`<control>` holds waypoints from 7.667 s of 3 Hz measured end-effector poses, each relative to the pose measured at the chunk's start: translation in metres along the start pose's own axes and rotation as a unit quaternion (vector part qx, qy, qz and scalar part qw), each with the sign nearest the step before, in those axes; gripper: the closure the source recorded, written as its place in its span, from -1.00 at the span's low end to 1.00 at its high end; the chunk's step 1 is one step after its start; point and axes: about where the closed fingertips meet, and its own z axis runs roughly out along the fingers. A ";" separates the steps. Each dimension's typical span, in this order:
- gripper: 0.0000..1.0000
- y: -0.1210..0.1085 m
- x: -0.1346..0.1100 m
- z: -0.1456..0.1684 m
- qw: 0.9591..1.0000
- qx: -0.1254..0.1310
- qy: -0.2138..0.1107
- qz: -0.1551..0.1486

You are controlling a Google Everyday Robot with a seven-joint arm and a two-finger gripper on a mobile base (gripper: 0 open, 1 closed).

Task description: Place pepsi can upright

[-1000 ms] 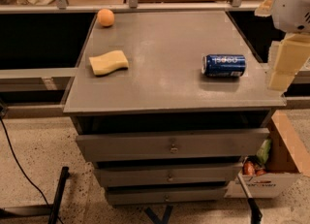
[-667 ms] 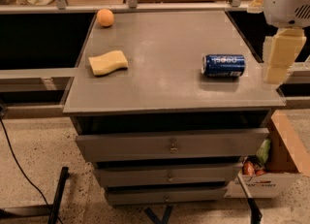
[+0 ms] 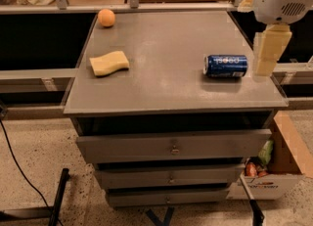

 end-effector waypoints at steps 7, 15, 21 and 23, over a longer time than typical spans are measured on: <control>-1.00 -0.071 0.013 0.161 0.997 -0.036 -0.058 0.033; 1.00 -0.063 -0.009 0.187 0.997 -0.070 -0.013 0.035; 1.00 -0.056 -0.076 0.035 0.962 -0.037 -0.271 -0.020; 1.00 -0.075 -0.064 0.040 0.921 0.000 -0.390 0.010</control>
Offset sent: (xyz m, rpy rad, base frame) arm 0.0535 0.0019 -0.0541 0.1010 0.0706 0.0396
